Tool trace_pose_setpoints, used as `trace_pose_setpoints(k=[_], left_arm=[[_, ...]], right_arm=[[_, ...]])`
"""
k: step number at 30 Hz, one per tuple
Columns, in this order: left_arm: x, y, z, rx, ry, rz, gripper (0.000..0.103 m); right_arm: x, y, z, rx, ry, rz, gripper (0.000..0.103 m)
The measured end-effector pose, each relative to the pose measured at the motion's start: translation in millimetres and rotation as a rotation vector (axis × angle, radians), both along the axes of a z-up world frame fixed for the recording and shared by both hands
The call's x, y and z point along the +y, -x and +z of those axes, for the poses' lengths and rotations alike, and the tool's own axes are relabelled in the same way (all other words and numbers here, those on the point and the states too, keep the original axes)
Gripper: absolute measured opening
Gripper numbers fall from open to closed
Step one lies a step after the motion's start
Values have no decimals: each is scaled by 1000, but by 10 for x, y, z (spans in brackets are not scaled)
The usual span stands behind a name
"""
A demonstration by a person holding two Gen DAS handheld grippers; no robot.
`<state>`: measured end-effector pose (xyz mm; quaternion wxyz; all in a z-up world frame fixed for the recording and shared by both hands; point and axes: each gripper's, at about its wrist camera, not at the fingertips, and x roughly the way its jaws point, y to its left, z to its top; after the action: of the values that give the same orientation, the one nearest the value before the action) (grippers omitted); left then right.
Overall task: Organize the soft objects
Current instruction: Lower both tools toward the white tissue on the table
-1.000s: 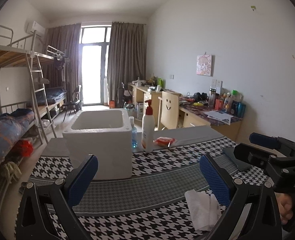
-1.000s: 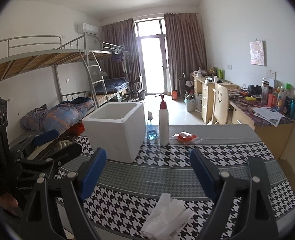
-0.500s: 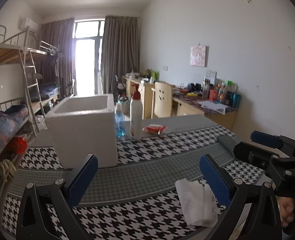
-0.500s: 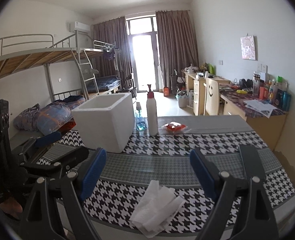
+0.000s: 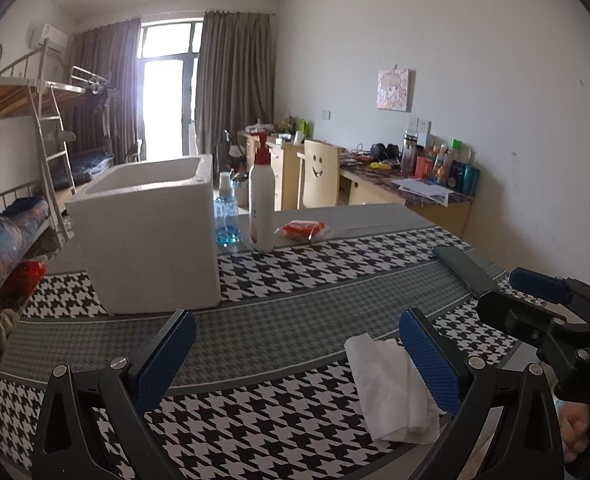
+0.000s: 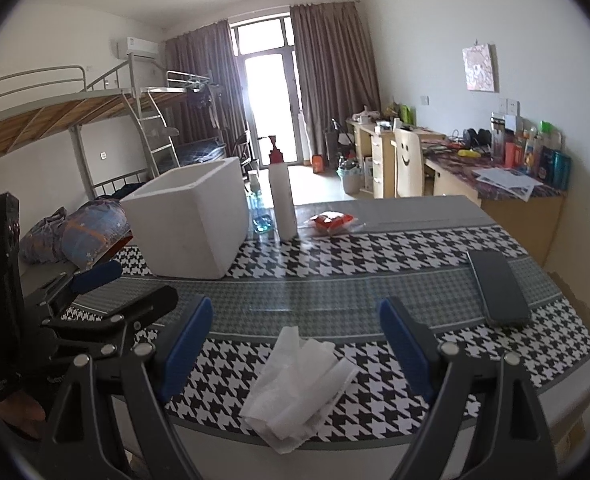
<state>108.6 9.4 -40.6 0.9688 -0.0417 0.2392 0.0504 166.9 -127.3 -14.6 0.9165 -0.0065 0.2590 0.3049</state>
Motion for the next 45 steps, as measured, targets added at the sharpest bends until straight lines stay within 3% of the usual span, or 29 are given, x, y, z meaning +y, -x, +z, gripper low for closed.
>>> trace_pose_setpoints(k=[22, 29, 33, 35, 45], left_arm=[[47, -43, -299, 43, 7, 2, 102], [15, -82, -376, 65, 6, -13, 102], [8, -91, -409, 76, 8, -18, 102], [-9, -95, -420, 79, 9, -26, 102], [-119, -146, -503, 107, -14, -56, 102]], right_arm=[[-59, -53, -561, 144, 59, -59, 88], [8, -14, -677, 188, 84, -39, 65], [47, -12, -719, 210, 81, -25, 58], [66, -22, -745, 228, 71, -6, 48], [111, -113, -953, 328, 91, 12, 43]])
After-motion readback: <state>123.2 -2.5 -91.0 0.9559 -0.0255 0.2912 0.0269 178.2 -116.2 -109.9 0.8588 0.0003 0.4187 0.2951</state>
